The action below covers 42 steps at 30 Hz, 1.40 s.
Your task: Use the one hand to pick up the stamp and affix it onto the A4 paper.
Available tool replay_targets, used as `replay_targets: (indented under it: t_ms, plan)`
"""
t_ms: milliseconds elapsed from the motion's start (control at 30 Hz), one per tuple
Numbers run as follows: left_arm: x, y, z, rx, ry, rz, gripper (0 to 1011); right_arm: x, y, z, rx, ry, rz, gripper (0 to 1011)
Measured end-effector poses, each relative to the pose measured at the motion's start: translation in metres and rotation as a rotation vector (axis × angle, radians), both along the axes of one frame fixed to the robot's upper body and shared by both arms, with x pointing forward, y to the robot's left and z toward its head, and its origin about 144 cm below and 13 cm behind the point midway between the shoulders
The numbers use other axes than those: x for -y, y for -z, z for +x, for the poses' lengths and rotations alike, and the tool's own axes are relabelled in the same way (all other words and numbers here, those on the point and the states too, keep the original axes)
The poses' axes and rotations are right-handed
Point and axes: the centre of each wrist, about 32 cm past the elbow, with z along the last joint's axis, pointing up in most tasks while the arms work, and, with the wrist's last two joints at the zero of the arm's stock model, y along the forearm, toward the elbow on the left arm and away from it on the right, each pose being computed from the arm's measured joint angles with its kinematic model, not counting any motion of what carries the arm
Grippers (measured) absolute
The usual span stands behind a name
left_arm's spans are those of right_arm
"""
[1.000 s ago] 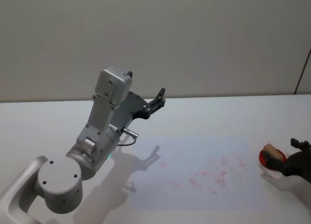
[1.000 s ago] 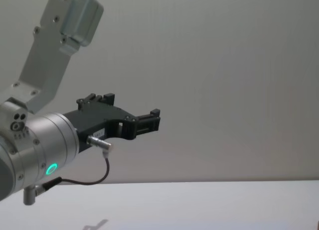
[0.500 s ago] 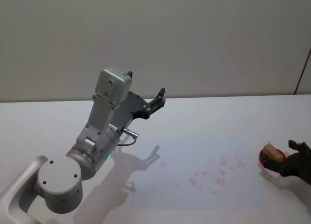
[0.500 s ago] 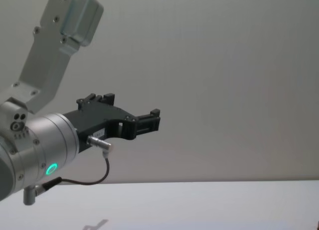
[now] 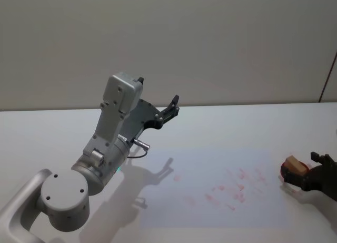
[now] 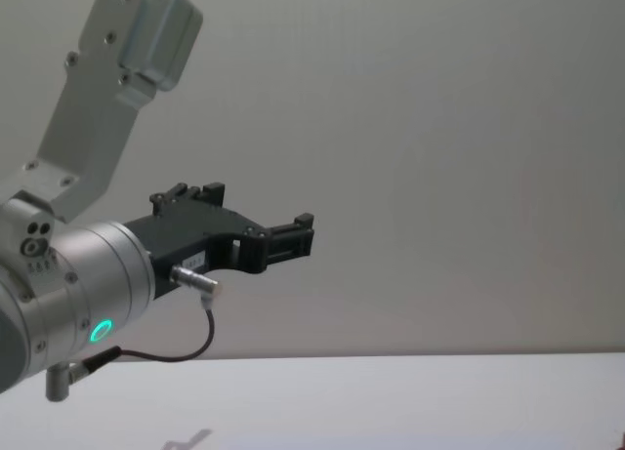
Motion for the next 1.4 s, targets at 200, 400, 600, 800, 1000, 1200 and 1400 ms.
replay_targets:
  t_ms: [200,400,600,800,1000,1200,1400]
  plan:
    - [0.0,0.0,0.0,0.0,0.0,0.0,1001,-0.0009,0.0003,0.0015,-0.005,0.0,-0.011,922]
    - [0.0,0.0,0.0,0.0,0.0,0.0,1001,-0.0017,0.0002,0.0029,-0.009,0.003,-0.017,770]
    - [0.0,0.0,0.0,0.0,0.0,0.0,1001,-0.0021,-0.0003,0.004,-0.012,0.006,-0.02,559]
    - [0.0,0.0,0.0,0.0,0.0,0.0,1001,-0.0021,-0.0004,0.0043,-0.02,0.004,-0.019,397]
    - [0.0,0.0,0.0,0.0,0.0,0.0,1001,-0.002,-0.0008,0.0046,-0.024,-0.001,-0.012,220]
    - [0.0,0.0,0.0,0.0,0.0,0.0,1001,-0.0038,-0.0023,0.0057,-0.021,-0.007,0.002,220]
    - [0.0,0.0,0.0,0.0,0.0,0.0,1001,-0.0085,-0.0054,0.0077,0.0,-0.018,0.032,220]
